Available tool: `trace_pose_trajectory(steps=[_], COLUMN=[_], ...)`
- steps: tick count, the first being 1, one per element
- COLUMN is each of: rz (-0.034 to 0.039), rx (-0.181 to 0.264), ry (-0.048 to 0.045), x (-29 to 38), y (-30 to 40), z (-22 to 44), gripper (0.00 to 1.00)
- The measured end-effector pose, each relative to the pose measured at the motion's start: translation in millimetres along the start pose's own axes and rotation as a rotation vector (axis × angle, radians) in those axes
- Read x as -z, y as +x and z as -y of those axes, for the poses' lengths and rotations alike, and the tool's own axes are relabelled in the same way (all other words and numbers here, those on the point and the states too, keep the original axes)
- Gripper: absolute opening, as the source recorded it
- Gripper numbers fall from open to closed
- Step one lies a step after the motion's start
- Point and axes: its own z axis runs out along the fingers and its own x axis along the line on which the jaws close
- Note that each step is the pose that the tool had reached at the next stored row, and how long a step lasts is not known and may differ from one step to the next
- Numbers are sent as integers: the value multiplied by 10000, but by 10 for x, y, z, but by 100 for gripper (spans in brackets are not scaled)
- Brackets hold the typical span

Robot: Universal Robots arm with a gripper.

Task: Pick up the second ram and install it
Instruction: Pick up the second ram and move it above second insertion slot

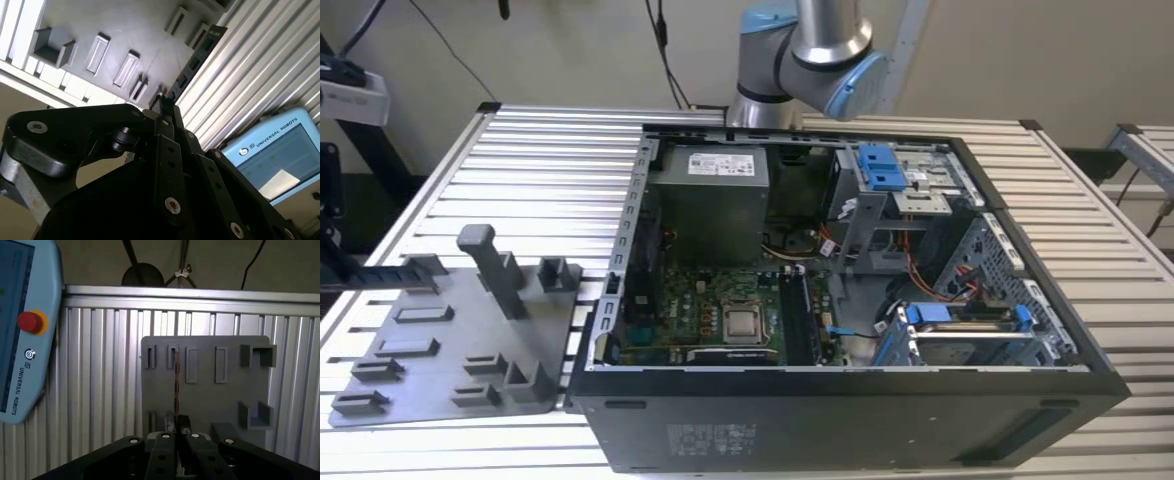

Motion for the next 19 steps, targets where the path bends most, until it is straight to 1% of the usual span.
trace_pose_trajectory(steps=[4,15,19], rz=[0,0,-1], rx=[-10,-19,-19], ry=[-1,0,-1], x=[54,278,350], y=[2,10,13], z=[0,3,4], gripper=[14,14,14])
